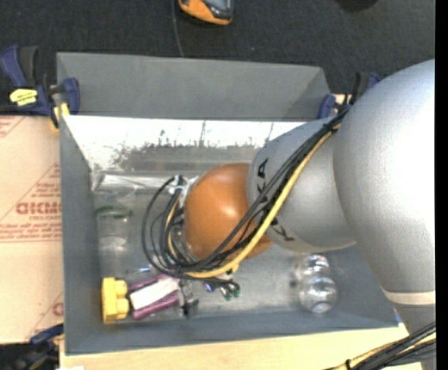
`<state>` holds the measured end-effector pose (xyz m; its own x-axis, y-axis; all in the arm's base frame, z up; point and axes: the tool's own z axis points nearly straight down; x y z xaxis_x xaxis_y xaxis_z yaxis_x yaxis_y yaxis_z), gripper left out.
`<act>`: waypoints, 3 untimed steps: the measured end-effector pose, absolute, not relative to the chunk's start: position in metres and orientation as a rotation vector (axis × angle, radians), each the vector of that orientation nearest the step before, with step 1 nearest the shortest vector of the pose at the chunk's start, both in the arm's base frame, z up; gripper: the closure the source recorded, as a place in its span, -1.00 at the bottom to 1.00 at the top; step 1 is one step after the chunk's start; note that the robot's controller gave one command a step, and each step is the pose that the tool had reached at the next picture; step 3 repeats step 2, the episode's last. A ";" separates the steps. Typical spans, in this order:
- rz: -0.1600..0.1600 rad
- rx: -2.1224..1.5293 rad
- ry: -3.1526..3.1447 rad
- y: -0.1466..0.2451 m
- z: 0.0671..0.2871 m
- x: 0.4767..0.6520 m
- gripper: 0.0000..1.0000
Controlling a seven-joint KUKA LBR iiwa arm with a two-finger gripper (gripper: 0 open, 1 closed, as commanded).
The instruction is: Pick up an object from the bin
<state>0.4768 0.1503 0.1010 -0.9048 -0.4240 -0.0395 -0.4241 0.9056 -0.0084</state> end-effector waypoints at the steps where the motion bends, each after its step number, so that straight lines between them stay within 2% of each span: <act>1: 0.001 -0.670 3.027 0.150 0.102 0.477 1.00; 2: 0.000 -0.669 3.036 0.149 0.113 0.475 1.00; 3: 0.000 -0.669 3.036 0.149 0.113 0.475 1.00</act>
Offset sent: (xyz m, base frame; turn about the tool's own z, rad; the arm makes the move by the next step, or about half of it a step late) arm 0.0000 -0.0001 0.0530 0.0015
